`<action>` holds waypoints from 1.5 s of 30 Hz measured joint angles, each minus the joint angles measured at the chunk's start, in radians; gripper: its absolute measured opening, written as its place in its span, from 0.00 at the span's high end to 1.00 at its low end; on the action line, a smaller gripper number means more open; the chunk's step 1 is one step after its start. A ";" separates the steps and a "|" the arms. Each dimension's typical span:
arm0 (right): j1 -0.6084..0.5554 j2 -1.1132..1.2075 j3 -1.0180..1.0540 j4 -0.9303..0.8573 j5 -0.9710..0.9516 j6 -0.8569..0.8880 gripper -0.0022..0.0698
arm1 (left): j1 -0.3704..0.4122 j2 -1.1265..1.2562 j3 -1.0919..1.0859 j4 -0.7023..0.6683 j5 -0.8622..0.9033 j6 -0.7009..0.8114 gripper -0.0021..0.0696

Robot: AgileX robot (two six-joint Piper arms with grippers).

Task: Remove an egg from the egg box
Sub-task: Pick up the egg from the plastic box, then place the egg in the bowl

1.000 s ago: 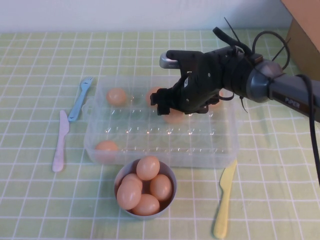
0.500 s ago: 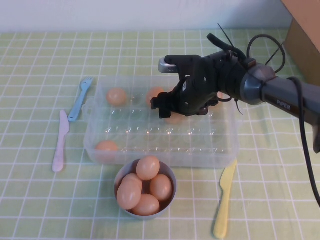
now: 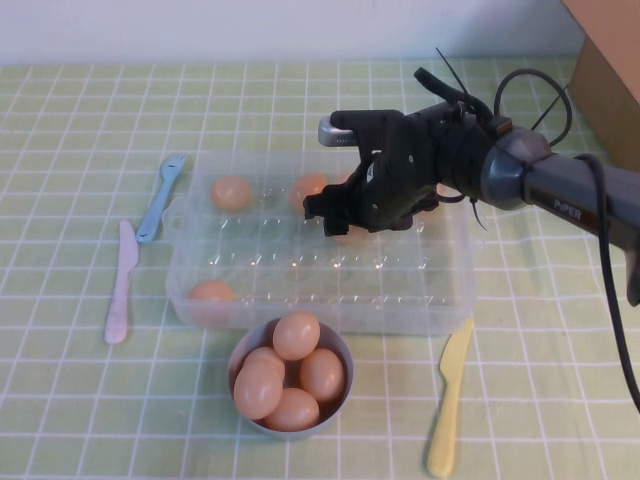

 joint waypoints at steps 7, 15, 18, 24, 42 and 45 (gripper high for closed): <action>0.004 -0.048 0.000 0.002 0.030 0.000 0.39 | 0.000 0.000 0.000 0.000 0.000 0.000 0.97; 0.064 -0.284 0.146 -0.008 0.080 -0.062 0.40 | 0.000 0.000 0.000 0.000 0.000 0.000 0.97; 0.099 -0.385 0.257 -0.009 0.090 -0.085 0.40 | 0.000 0.000 0.000 0.000 0.000 0.000 0.97; 0.169 -0.537 0.393 -0.009 0.187 -0.095 0.40 | 0.000 0.000 0.000 0.000 0.000 0.000 0.97; 0.260 -0.537 0.408 0.040 0.316 -0.072 0.40 | 0.000 0.000 0.000 0.000 0.000 0.000 0.97; 0.266 -0.511 0.408 0.081 0.296 -0.071 0.40 | 0.000 0.000 0.000 0.000 0.000 0.000 0.97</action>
